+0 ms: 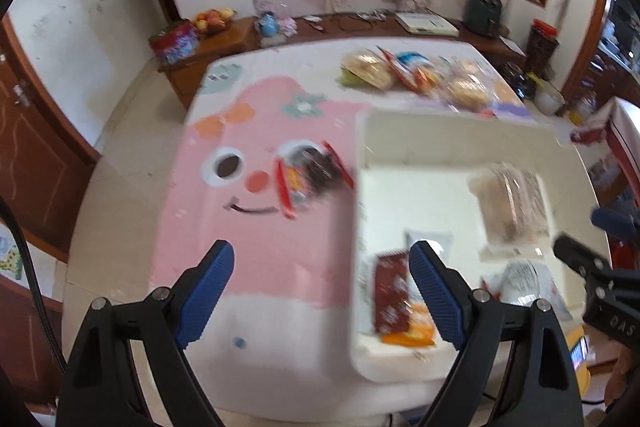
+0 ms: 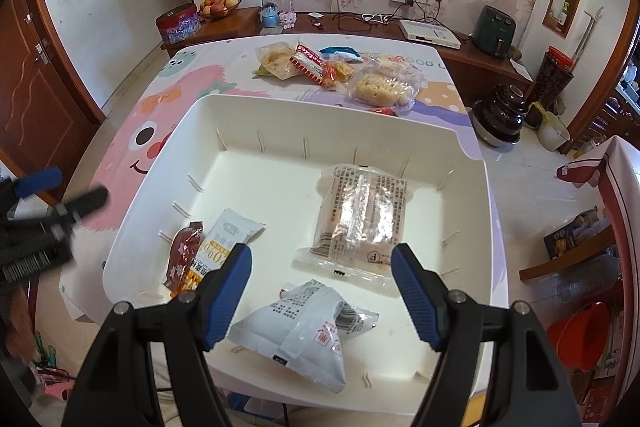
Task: Organize snacks
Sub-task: 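Move the left gripper to the red-lidded snack cup while the right approaches the red packet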
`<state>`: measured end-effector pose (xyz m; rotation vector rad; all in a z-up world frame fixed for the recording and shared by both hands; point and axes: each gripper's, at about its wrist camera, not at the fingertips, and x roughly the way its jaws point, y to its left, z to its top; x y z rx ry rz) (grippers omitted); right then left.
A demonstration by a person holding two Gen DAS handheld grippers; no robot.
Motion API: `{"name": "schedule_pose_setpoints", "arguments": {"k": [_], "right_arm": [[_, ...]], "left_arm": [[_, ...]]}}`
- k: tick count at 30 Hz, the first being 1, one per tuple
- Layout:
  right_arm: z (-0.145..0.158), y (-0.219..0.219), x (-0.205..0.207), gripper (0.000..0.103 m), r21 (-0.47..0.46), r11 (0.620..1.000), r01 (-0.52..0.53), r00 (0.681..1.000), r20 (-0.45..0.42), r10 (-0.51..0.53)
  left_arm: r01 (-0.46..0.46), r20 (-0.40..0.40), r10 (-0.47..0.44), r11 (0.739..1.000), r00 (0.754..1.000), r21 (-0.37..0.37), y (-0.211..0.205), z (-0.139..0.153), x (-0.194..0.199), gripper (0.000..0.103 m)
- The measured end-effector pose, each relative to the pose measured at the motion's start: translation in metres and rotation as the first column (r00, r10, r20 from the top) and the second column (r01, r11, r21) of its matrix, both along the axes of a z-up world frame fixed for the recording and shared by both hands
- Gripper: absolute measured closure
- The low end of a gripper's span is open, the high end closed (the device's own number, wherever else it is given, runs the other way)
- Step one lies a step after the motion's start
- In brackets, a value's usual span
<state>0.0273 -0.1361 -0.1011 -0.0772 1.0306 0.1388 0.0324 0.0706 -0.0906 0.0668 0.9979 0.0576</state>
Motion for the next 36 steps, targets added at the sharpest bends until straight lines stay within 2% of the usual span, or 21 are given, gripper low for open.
{"name": "schedule_pose_setpoints", "arguments": {"k": [6, 11, 15, 18, 20, 22, 24, 27, 31, 36], "right_arm": [[0.013, -0.004, 0.013, 0.03, 0.005, 1.0, -0.014, 1.0, 0.008, 0.014], [0.034, -0.014, 0.04, 0.03, 0.051, 0.999, -0.019, 1.0, 0.01, 0.019], [0.051, -0.024, 0.074, 0.03, 0.076, 0.997, -0.008, 1.0, 0.006, 0.007], [0.056, -0.033, 0.103, 0.03, 0.087, 0.996, 0.022, 1.0, -0.003, -0.022], [0.054, -0.038, 0.123, 0.03, 0.101, 0.994, 0.048, 0.999, -0.03, -0.045], [0.046, -0.045, 0.148, 0.03, 0.144, 0.986, 0.083, 0.994, -0.084, -0.071], [0.03, -0.053, 0.174, 0.03, 0.175, 0.976, 0.13, 0.983, -0.151, -0.104], [0.005, -0.06, 0.205, 0.03, 0.18, 0.964, 0.196, 0.961, -0.229, -0.152], [-0.043, -0.074, 0.238, 0.03, 0.143, 0.937, 0.319, 0.9, -0.355, -0.252], [-0.092, -0.083, 0.258, 0.03, 0.129, 0.896, 0.426, 0.818, -0.478, -0.32]], "left_arm": [[-0.105, 0.081, 0.102, 0.994, 0.991, 0.03, 0.043, 0.031, 0.023, 0.013], [-0.124, 0.097, 0.117, 0.99, 0.988, 0.065, 0.064, 0.036, 0.046, 0.011], [-0.058, 0.056, 0.054, 0.996, 0.997, 0.069, 0.071, 0.021, 0.067, 0.01], [0.045, 0.011, -0.046, 0.996, 0.999, 0.08, 0.067, -0.002, 0.08, 0.01], [0.129, -0.021, -0.128, 0.988, 0.992, 0.089, 0.061, -0.02, 0.088, 0.01], [0.215, -0.075, -0.21, 0.974, 0.975, 0.075, 0.057, -0.044, 0.098, 0.01], [0.266, -0.127, -0.257, 0.962, 0.958, 0.058, 0.057, -0.069, 0.111, 0.01], [0.308, -0.161, -0.302, 0.951, 0.94, 0.015, 0.059, -0.094, 0.125, 0.01], [0.371, -0.17, -0.37, 0.928, 0.913, -0.025, 0.053, -0.115, 0.137, 0.01], [0.419, -0.16, -0.416, 0.908, 0.895, -0.016, 0.044, -0.132, 0.149, 0.01]]}}
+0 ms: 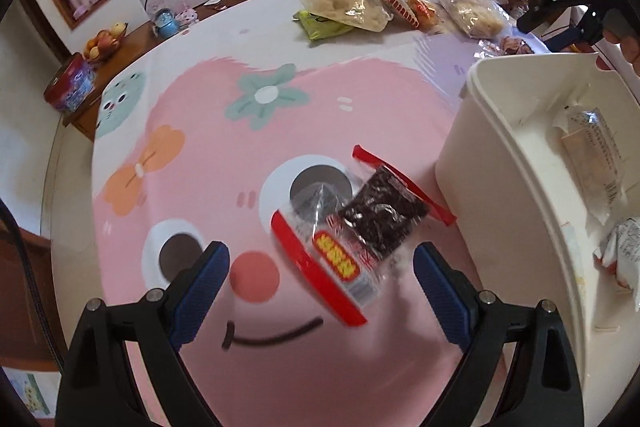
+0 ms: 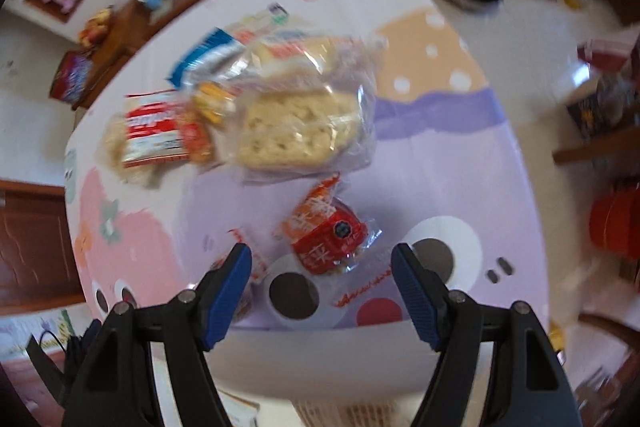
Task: Organize snacks
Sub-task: 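Move the left gripper to the red-lidded snack cup while the right approaches the red packet, then grasp the red-lidded snack cup with the left gripper while the right grasps the red packet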
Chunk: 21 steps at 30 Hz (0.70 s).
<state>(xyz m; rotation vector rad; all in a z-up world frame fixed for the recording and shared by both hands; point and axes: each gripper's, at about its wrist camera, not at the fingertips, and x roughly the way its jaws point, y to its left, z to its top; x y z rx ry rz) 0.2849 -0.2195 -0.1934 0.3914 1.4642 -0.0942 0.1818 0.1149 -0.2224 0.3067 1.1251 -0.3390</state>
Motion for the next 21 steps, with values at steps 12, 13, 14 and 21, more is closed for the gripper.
{"name": "schedule_pose_setpoints", "arguments": {"k": [12, 13, 14, 21], "right_arm": [[-0.029, 0.011, 0.01, 0.032, -0.094, 0.996, -0.011, 0.998, -0.068, 0.005], [-0.029, 0.011, 0.011, 0.032, -0.097, 0.995, -0.012, 0.998, -0.065, 0.006], [-0.029, 0.012, 0.011, 0.032, -0.103, 0.994, -0.017, 0.998, -0.065, 0.01], [-0.029, 0.035, 0.016, 0.036, -0.156, 0.982, -0.103, 0.992, -0.084, 0.091]], "left_arm": [[-0.076, -0.014, 0.075, 0.996, 0.997, -0.051, 0.006, -0.018, 0.039, 0.019], [-0.096, -0.023, 0.094, 0.993, 0.995, -0.066, 0.009, -0.018, 0.042, 0.019], [-0.111, -0.029, 0.109, 0.991, 0.994, -0.074, 0.012, -0.018, 0.043, 0.021], [-0.119, -0.042, 0.115, 0.989, 0.992, -0.091, 0.017, -0.012, 0.053, 0.021]]}}
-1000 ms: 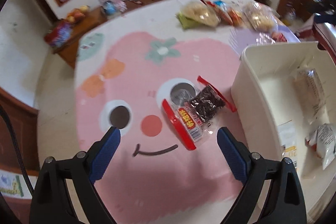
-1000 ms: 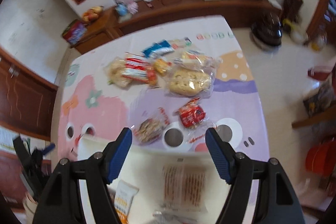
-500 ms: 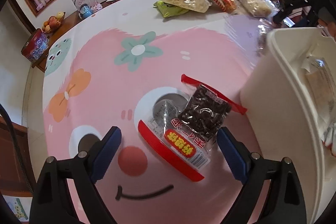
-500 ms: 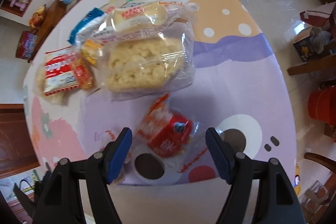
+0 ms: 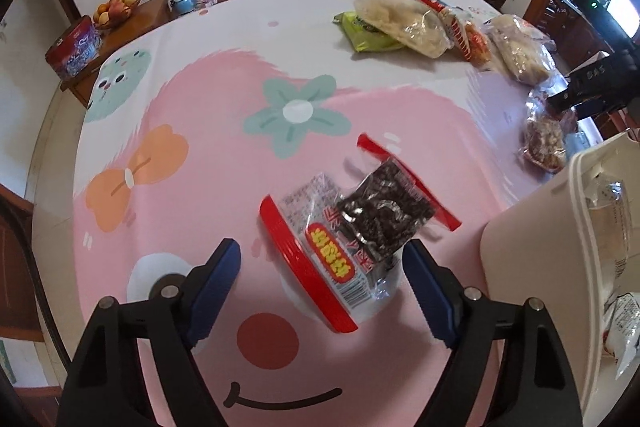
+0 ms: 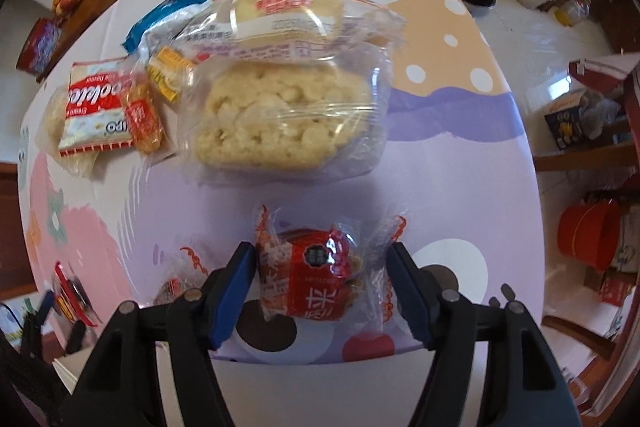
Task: Organize snacks
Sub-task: 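Grasp the red-lidded snack cup with the left gripper while the right grasps the red packet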
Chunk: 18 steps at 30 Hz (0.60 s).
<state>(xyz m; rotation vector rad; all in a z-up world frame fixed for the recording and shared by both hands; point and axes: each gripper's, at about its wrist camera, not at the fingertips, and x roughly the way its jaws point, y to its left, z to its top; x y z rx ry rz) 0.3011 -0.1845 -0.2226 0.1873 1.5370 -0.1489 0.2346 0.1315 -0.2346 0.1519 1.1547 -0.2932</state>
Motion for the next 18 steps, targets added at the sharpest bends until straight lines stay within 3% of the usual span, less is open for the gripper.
{"name": "schedule_pose_setpoints", "arguments": {"k": [5, 10, 13, 16, 18], "right_arm": [[-0.002, 0.006, 0.005, 0.037, 0.016, 1.0, -0.011, 1.0, -0.02, 0.012], [-0.002, 0.01, 0.004, 0.037, 0.032, 0.999, -0.016, 1.0, -0.022, 0.017], [0.0, 0.011, 0.004, 0.037, 0.034, 0.999, -0.02, 1.0, -0.023, 0.021], [-0.002, 0.006, 0.006, 0.038, 0.033, 0.999, -0.028, 0.999, -0.019, 0.029], [-0.001, 0.006, 0.005, 0.043, 0.035, 0.999, -0.031, 0.999, -0.011, 0.031]], "left_arm": [[0.105, -0.001, -0.105, 0.993, 0.995, 0.053, -0.014, 0.007, 0.008, 0.019], [0.274, -0.054, -0.27, 0.957, 0.961, 0.093, -0.038, -0.001, 0.014, 0.019], [0.323, -0.057, -0.318, 0.936, 0.946, 0.141, -0.046, -0.007, 0.018, 0.018], [0.312, -0.056, -0.308, 0.946, 0.95, 0.087, -0.042, -0.004, 0.028, 0.037], [0.266, -0.062, -0.262, 0.963, 0.963, 0.051, -0.035, -0.004, 0.035, 0.044]]}}
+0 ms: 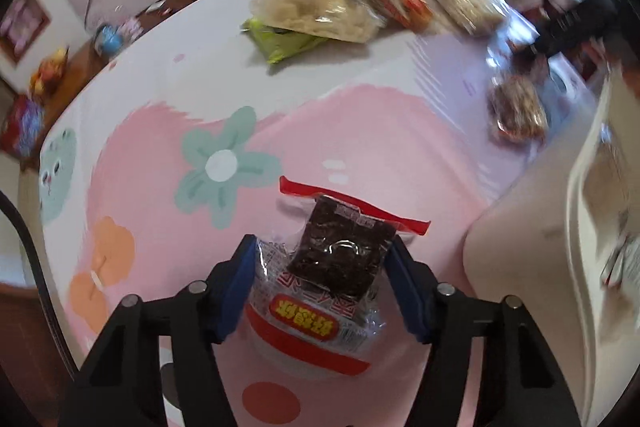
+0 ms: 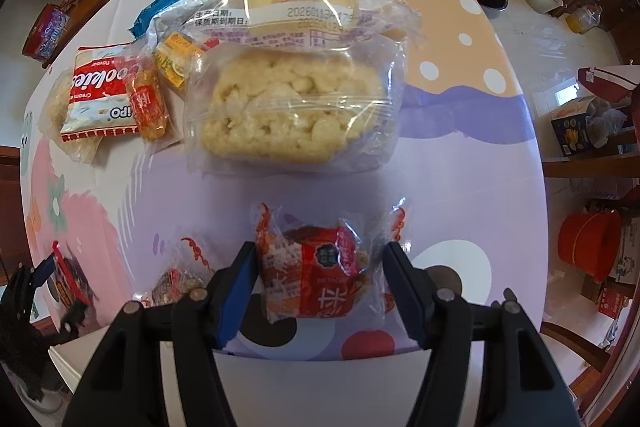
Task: Organize snacks
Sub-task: 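Grasp the red-lidded snack cup with the left gripper while the right grasps the red packet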
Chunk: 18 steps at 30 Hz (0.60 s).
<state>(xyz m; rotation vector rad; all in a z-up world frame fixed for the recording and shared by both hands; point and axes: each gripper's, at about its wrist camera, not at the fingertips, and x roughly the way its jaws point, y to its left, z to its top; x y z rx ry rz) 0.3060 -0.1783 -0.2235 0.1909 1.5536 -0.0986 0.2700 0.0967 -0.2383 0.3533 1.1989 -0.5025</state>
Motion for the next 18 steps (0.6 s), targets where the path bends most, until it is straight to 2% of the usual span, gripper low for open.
{"name": "schedule_pose_setpoints", "arguments": {"k": [2, 3, 7, 12, 14, 18], "right_arm": [[0.004, 0.0, -0.002, 0.048, 0.012, 1.0, 0.005, 1.0, 0.017, -0.005], [0.007, 0.0, -0.003, 0.049, 0.013, 1.0, 0.004, 0.999, 0.032, -0.004], [0.01, -0.002, -0.004, 0.05, 0.038, 0.999, 0.01, 0.999, 0.049, -0.012], [0.021, -0.006, -0.012, 0.05, 0.061, 0.998, 0.011, 0.995, 0.102, -0.017], [0.036, -0.008, -0.015, 0.05, 0.077, 0.997, 0.012, 0.987, 0.156, -0.024], [0.078, -0.012, -0.029, 0.05, 0.127, 0.992, 0.006, 0.953, 0.299, -0.044]], "left_arm": [[-0.027, 0.006, 0.027, 1.0, 1.0, -0.014, 0.004, 0.001, 0.001, 0.048], [-0.053, 0.01, 0.053, 0.998, 0.999, -0.026, 0.007, 0.003, 0.001, 0.057], [-0.173, 0.049, 0.174, 0.985, 0.984, -0.018, 0.024, 0.008, -0.002, 0.056], [-0.325, 0.066, 0.331, 0.942, 0.941, -0.086, 0.053, 0.031, -0.015, 0.057], [-0.373, 0.082, 0.382, 0.921, 0.92, -0.11, 0.063, 0.047, -0.023, 0.057], [-0.424, 0.132, 0.449, 0.887, 0.884, -0.181, 0.07, 0.089, -0.047, 0.057]]}}
